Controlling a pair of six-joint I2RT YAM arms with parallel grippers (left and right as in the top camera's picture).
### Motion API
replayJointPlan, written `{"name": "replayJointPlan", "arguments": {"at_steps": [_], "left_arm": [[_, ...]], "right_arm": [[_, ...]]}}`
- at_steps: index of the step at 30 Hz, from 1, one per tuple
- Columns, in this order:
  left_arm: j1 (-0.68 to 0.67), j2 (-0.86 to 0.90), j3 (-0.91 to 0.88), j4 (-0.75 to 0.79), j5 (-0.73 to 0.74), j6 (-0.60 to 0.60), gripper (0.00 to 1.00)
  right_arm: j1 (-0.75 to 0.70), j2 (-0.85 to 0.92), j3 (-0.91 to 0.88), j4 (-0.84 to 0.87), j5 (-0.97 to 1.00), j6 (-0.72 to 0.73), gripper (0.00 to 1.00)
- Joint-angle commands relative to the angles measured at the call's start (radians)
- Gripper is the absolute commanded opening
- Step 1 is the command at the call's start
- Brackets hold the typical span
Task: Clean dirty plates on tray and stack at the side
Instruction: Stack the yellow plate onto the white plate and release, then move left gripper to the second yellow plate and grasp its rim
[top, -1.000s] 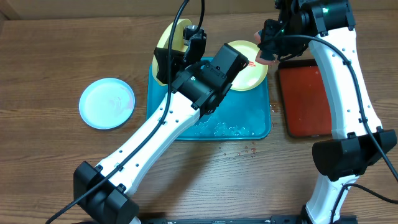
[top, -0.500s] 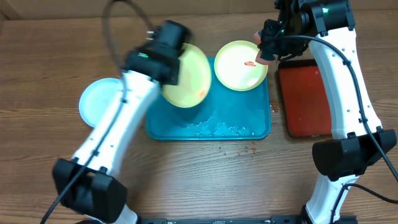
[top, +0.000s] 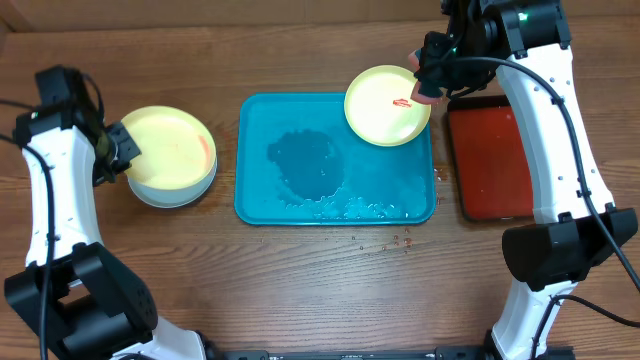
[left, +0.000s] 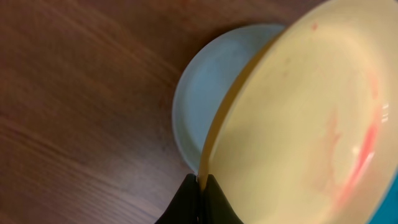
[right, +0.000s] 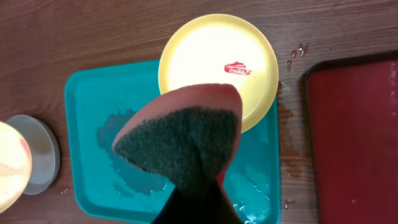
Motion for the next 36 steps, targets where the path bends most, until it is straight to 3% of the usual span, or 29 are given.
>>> {"name": "replayJointPlan", "arguments": {"at_steps": [1, 9, 11, 14, 18, 22, 24, 26, 28, 33, 36], "left_arm": [[0.047, -0.022, -0.140, 0.098, 0.038, -0.014, 0.04], [0.050, -0.017, -0.365, 0.398, 0.045, -0.020, 0.07], [0.050, -0.016, -0.369, 0.407, 0.045, -0.033, 0.38], [0.050, -0.016, -0.360, 0.407, 0.045, -0.029, 0.56], [0.047, -0.017, -0.285, 0.336, 0.046, -0.020, 0.66], [0.010, -0.017, -0.127, 0.195, 0.063, 0.038, 0.68], [-0.026, -0.017, -0.049, 0.143, 0.114, 0.080, 0.69], [-0.088, -0.017, 0.024, 0.117, 0.193, 0.125, 0.84], [-0.174, -0.017, 0.088, 0.089, 0.211, 0.125, 0.93], [-0.393, 0.029, 0.183, 0.087, 0.208, 0.072, 0.99], [-0.499, 0.146, 0.286, 0.071, 0.235, 0.049, 1.00]], "right_arm": [[0.003, -0.013, 0.013, 0.005, -0.007, -0.003, 0.04], [0.003, -0.013, 0.013, 0.004, -0.009, -0.003, 0.04], [0.003, -0.013, 0.013, 0.004, -0.009, -0.003, 0.04], [0.003, -0.013, 0.013, 0.005, -0.009, -0.003, 0.04], [0.003, -0.013, 0.013, 0.004, -0.009, -0.003, 0.04], [0.003, -0.013, 0.013, 0.005, -0.009, -0.003, 0.04], [0.003, -0.013, 0.013, 0.005, -0.009, -0.003, 0.04], [0.003, -0.013, 0.013, 0.005, -0.009, -0.003, 0.04], [0.003, -0.013, 0.013, 0.005, -0.009, -0.003, 0.04], [0.002, -0.013, 0.013, 0.005, -0.009, -0.004, 0.04], [0.002, -0.013, 0.013, 0.005, -0.009, -0.004, 0.04]]}}
